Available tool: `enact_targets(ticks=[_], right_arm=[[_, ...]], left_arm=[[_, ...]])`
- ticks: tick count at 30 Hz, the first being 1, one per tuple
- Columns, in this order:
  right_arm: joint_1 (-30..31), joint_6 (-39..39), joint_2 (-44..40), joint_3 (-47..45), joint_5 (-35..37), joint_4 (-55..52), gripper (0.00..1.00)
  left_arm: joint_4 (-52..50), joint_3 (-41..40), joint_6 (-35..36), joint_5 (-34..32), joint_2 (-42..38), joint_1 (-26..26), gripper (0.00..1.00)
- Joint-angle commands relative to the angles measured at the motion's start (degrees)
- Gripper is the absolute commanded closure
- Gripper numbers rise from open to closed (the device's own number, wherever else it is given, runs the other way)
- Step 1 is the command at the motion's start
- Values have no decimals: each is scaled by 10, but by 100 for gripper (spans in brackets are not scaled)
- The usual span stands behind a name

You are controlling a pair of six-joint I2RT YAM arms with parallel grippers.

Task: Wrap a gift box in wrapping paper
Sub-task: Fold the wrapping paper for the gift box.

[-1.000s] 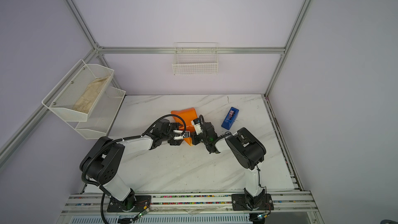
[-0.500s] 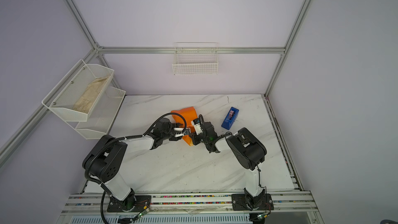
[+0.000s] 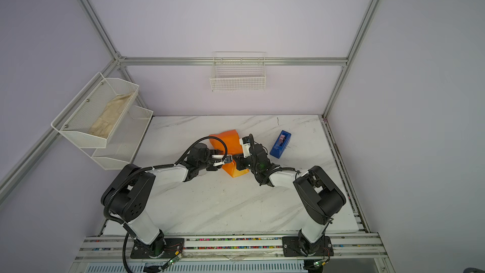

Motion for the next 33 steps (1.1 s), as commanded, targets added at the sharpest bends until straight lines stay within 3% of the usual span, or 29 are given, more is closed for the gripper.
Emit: enact_targets(ticks=[1, 18, 33], right_arm=[[14, 87, 15, -23, -27, 8, 93], [36, 115, 157, 39, 19, 81, 100], [13, 92, 177, 76, 91, 20, 100]], left_arm=[[-59, 27, -20, -18, 21, 5, 50], [-76, 33, -15, -21, 22, 4, 52], [-89, 26, -4, -20, 18, 5, 55]])
